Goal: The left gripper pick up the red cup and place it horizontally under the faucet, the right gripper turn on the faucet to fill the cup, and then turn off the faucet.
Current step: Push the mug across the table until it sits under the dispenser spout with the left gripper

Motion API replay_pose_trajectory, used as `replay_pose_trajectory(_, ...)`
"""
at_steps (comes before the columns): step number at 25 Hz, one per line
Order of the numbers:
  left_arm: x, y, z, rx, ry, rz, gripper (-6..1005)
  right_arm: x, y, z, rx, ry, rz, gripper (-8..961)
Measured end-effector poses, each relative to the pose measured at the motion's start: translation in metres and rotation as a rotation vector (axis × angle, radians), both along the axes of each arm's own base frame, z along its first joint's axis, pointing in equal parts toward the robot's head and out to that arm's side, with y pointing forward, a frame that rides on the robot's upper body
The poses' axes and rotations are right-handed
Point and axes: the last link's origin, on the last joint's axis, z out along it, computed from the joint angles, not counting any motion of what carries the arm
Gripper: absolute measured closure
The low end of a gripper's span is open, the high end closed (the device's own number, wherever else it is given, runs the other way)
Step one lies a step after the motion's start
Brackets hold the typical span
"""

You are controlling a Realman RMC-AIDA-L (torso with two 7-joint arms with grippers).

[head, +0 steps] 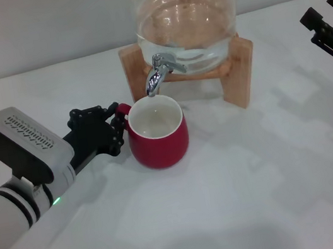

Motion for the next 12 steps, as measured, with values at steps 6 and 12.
replay_pose_trajectory(6, -0.0021, -0.0005, 0.0007, 0.008, 0.002, 0.004, 880, -0.0002, -0.0003, 0.0002, -0.003, 0.007, 0.002, 98)
replay_pose_trajectory(12, -0.0047, -0.0008, 0.0002, 0.009, 0.011, 0.017, 873, -0.0003, -0.0004, 0.0002, -0.003, 0.008, 0.003, 99)
